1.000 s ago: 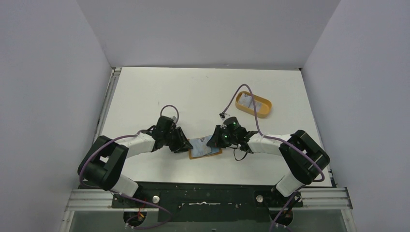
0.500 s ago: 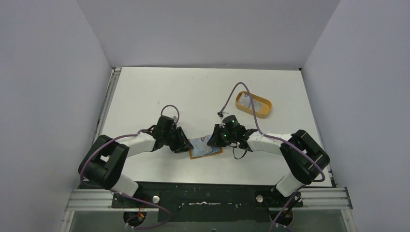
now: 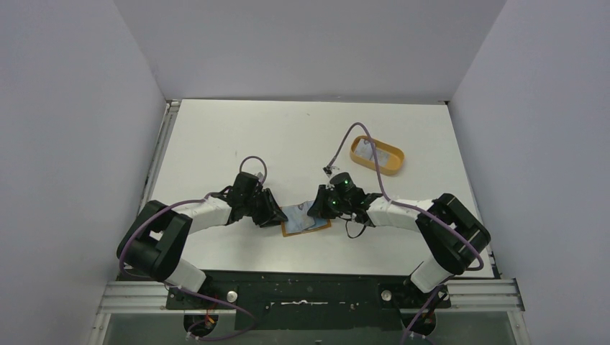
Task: Put the credit cards into the card holder
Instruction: Insert the credit card into the card holder.
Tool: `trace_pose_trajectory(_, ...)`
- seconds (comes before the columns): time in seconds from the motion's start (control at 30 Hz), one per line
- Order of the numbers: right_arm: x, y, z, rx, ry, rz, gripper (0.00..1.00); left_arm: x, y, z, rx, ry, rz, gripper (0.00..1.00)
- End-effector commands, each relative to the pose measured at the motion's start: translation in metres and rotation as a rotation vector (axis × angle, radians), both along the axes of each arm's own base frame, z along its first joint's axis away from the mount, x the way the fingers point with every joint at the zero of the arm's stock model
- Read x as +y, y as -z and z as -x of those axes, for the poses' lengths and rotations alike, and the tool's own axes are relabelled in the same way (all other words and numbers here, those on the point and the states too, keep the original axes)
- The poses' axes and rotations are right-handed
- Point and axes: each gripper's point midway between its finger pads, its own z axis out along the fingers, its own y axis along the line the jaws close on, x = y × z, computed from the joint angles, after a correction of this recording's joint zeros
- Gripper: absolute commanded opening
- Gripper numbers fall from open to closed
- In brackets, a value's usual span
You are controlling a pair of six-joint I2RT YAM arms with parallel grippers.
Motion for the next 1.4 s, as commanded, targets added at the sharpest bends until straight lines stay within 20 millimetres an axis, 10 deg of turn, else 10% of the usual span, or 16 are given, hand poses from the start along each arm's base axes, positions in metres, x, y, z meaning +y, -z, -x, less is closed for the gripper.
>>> trace_pose_trajectory(0.0, -0.004, 0.009, -0.003, -0.018, 0.072, 0.000, 0.00, 0.015, 0.025, 0.016, 0.060, 0.011, -0.094, 0.31)
trace_pose_trajectory(1.37, -0.015, 0.013, 0.003, -0.063, -0.087, 0.161, 0.00, 0.015, 0.027, 0.015, 0.069, 0.017, -0.104, 0.31)
